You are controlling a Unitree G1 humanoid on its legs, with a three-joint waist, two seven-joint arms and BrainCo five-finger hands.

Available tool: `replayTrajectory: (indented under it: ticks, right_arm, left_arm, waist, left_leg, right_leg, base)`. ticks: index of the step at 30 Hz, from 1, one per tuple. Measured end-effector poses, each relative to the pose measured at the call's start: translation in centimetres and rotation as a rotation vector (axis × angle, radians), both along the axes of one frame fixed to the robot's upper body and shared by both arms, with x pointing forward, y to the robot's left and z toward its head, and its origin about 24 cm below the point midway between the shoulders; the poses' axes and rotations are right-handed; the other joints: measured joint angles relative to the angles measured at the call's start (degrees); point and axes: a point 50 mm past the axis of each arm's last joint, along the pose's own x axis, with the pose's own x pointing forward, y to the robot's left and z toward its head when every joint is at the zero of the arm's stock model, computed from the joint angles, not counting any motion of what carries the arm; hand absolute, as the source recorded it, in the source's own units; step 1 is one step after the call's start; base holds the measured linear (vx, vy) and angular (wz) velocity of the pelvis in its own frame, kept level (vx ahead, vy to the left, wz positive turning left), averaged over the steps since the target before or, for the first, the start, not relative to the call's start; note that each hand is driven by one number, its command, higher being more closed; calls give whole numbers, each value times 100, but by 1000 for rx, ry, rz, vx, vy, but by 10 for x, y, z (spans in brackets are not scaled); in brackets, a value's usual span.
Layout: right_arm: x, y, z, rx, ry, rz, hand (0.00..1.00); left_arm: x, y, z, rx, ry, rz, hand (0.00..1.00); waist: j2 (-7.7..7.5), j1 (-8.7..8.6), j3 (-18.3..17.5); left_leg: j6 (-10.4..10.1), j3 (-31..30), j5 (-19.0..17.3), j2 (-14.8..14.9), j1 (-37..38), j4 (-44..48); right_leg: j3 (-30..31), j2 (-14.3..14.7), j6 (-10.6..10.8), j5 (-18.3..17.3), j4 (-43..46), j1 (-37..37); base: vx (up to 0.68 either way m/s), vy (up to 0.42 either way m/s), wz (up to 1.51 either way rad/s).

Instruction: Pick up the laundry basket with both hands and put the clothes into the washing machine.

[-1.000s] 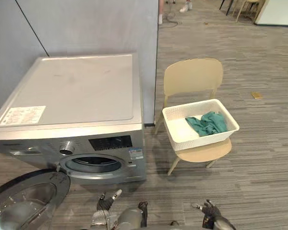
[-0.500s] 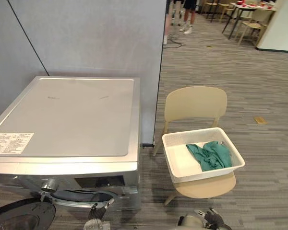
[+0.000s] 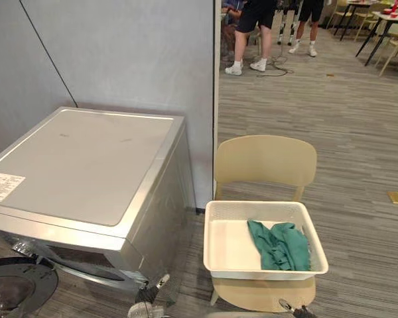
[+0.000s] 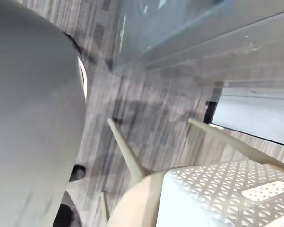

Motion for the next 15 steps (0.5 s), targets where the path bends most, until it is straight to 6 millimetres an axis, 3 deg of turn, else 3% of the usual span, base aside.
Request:
replayTrajectory:
  ticks: [2, 5, 6, 7, 9, 11, 13, 15]
  right_arm:
    - [15, 5, 5, -9, -56, 59, 0]
    - [60, 3, 31, -76, -257, 124, 0]
    - [66, 2, 37, -91, -295, 127, 0]
    - [80, 0, 52, -121, -379, 141, 0]
    - [101, -6, 80, -187, -521, 160, 0]
    - [127, -14, 118, -272, -701, 174, 0]
    - [147, -17, 153, -344, -854, 164, 0]
    - [164, -18, 187, -414, -996, 154, 0]
  left_arm:
    - [-2, 3, 0, -1, -4, 27, 0]
    - [1, 6, 2, 7, -22, 26, 0]
    - [1, 6, 2, 8, -24, 22, 0]
    - [2, 6, 2, 10, -25, 15, 0]
    - [3, 3, 3, 18, -23, -24, 0]
    - [7, 1, 4, 38, -35, -84, 0]
    - [9, 1, 5, 57, -35, -131, 0]
    - [9, 2, 5, 62, -36, -139, 0]
  waist:
    - [-32, 9, -12]
    - [-8, 14, -29]
    - [-10, 10, -28]
    - [3, 6, -23]
    - [7, -10, 13]
    - [56, 16, 4]
    - [63, 10, 0]
    - [74, 12, -36]
  left_leg:
    - [108, -150, 386, 37, -284, 252]
    - [392, 20, 1044, 183, -693, 266]
    - [414, 134, 1180, 214, -734, 220]
    - [532, 625, 1416, 341, -743, 22]
    - [602, 1350, 1555, 486, -772, -77]
    - [790, 1855, 833, 286, -971, 789]
    - [937, 2150, 423, 144, -977, 917]
    - [832, 2186, 360, 72, -810, 414]
  right_leg:
    - [-150, 117, -156, 137, -240, 45]
    - [-351, 278, -355, 406, -570, 46]
    - [-402, 283, -371, 424, -615, 50]
    - [-515, 284, -422, 482, -732, 86]
    - [-751, 253, -533, 608, -910, 172]
    - [-910, 171, -553, 653, -954, 236]
    - [-1027, 158, -525, 705, -1044, 297]
    - [-1110, 146, -449, 849, -1289, 380]
  base:
    - [-121, -171, 30]
    - [-117, -188, 28]
    - [-112, -216, 38]
    - [-67, -140, 32]
    - [-90, -148, 47]
    - [-84, -84, 39]
    - [-27, 23, 41]
    - [-18, 30, 34]
